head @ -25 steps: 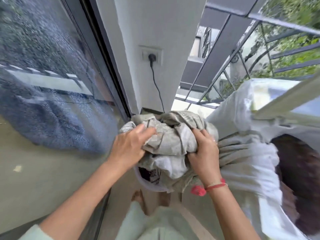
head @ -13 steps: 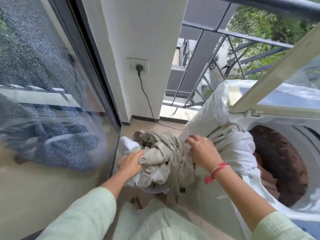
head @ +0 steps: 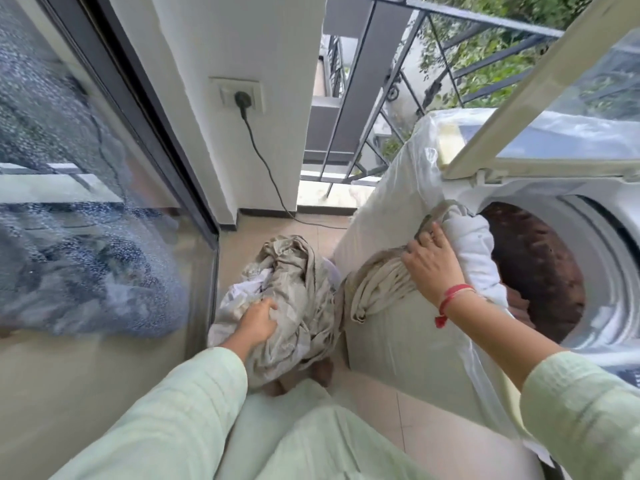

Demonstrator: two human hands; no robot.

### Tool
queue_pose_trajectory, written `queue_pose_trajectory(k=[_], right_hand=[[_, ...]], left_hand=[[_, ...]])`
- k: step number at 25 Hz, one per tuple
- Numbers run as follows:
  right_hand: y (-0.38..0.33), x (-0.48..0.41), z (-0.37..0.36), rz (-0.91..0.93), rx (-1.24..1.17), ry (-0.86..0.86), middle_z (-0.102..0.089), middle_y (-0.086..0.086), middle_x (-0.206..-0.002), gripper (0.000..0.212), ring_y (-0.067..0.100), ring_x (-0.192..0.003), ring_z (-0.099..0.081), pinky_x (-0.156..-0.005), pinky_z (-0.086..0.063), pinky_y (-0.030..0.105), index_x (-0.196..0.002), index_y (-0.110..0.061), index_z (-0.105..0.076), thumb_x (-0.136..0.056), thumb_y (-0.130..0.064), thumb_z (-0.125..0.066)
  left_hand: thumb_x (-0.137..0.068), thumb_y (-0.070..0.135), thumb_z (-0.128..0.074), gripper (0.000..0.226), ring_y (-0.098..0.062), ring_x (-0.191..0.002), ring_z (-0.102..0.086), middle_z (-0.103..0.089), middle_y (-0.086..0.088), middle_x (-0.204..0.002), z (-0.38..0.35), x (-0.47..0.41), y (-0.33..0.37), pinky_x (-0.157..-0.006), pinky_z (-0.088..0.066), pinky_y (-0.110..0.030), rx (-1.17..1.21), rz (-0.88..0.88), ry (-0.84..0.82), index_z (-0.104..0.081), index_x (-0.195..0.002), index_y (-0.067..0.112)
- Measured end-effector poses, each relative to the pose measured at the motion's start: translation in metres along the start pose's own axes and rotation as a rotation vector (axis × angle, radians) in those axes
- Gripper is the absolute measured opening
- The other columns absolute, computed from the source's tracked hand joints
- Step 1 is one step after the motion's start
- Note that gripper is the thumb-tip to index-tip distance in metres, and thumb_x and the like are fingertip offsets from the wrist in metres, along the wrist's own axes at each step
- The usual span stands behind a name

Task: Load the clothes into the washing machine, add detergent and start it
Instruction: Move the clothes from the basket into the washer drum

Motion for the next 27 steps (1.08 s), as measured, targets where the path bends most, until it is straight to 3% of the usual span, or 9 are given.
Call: queue_pose_trajectory(k=[2,4,12,15,18,20,22,25,27], right_hand=[[0.002,0.006,0.009,-0.007,-0.011,0.133,-0.067,0.003,-0.094,0.027,0.031,-0.105,-0.057,-0.113,-0.023,0.050,-0.095,-0.020,-0.070,-0.080,-0.011,-0.049],[0.010,0.012,0.015,-0.034,-0.049,0.266,-0.065,0.004,-0.080,0.018,0.031,-0.089,-0.060,-0.104,-0.036,0.052,-0.083,-0.019,-0.070,-0.069,-0.008,-0.066],[0.086,0.051,0.021,-0.318,-0.476,0.618,-0.057,0.005,-0.086,0.033,0.031,-0.079,-0.053,-0.070,-0.043,0.042,-0.091,-0.020,-0.063,-0.064,-0.001,-0.066],[0.134,0.074,-0.001,-0.387,-0.723,0.704,-0.055,0.004,-0.089,0.034,0.031,-0.083,-0.050,-0.071,-0.043,0.040,-0.096,-0.021,-0.065,-0.068,-0.004,-0.054],[0.185,0.093,-0.027,-0.390,-0.951,0.824,-0.055,0.003,-0.090,0.040,0.026,-0.083,-0.048,-0.077,-0.038,0.034,-0.097,-0.017,-0.066,-0.066,0.001,-0.049],[0.236,0.105,-0.044,-0.465,-1.154,0.934,-0.054,0.003,-0.089,0.043,0.024,-0.085,-0.050,-0.077,-0.035,0.027,-0.095,-0.013,-0.066,-0.062,0.008,-0.046],[0.291,0.121,-0.059,-0.559,-1.280,1.069,-0.056,0.006,-0.090,0.046,0.020,-0.086,-0.050,-0.076,-0.036,0.020,-0.095,-0.010,-0.065,-0.059,0.009,-0.042],[0.362,0.146,-0.089,-0.717,-1.247,1.149,-0.055,0.005,-0.091,0.044,0.018,-0.088,-0.049,-0.076,-0.034,0.017,-0.096,-0.005,-0.063,-0.062,0.012,-0.042],[0.383,0.143,-0.117,-0.725,-1.092,1.004,-0.058,0.010,-0.093,0.038,0.026,-0.089,-0.052,-0.077,-0.036,0.025,-0.094,-0.006,-0.062,-0.065,0.014,-0.047]], left_hand=[[-0.082,0.006,-0.055,0.032,-0.028,-0.116,-0.051,-0.057,-0.013,-0.122,0.008,0.002,0.020,-0.094,-0.038,-0.029,0.039,-0.056,0.050,-0.056,-0.114,0.011],[-0.083,0.009,-0.058,0.038,-0.027,-0.118,-0.049,-0.053,-0.013,-0.126,0.019,0.003,0.056,-0.095,-0.038,-0.031,0.067,-0.127,0.102,-0.053,-0.120,0.013],[-0.068,0.033,-0.077,0.105,-0.025,-0.136,-0.029,-0.025,-0.006,-0.150,-0.017,0.005,0.205,-0.108,-0.033,-0.042,0.103,-0.285,-0.009,-0.011,-0.149,0.023],[-0.066,0.038,-0.064,0.072,-0.027,-0.121,-0.050,-0.053,-0.007,-0.132,-0.032,0.000,0.247,-0.099,-0.044,-0.043,0.247,-0.334,0.157,-0.041,-0.134,0.027],[-0.078,0.000,-0.051,0.050,-0.029,-0.106,-0.060,-0.064,-0.007,-0.114,-0.024,0.013,0.276,-0.091,-0.050,-0.042,0.509,-0.216,0.504,-0.056,-0.118,0.030],[-0.075,-0.002,-0.046,0.046,-0.024,-0.100,-0.060,-0.065,-0.005,-0.107,-0.003,0.045,0.322,-0.087,-0.051,-0.040,0.601,-0.336,0.755,-0.059,-0.108,0.028],[-0.070,0.012,-0.042,0.041,-0.019,-0.092,-0.059,-0.062,-0.001,-0.099,0.021,0.083,0.390,-0.079,-0.047,-0.030,0.535,-0.546,0.931,-0.063,-0.104,0.023],[-0.066,0.009,-0.040,0.049,-0.024,-0.087,-0.059,-0.058,0.001,-0.094,0.025,0.121,0.499,-0.075,-0.046,-0.032,0.390,-0.782,0.969,-0.064,-0.107,0.021],[-0.064,0.000,-0.045,0.058,-0.027,-0.094,-0.059,-0.060,-0.002,-0.103,0.002,0.118,0.552,-0.080,-0.044,-0.039,0.126,-0.748,0.834,-0.060,-0.114,0.025]])
Point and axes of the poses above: each hand's wrist, its own x-axis away from the middle knuckle, its own z-axis out of the back of the hand, y = z × x, the point moved 4 cm from there along -x, towards the middle knuckle
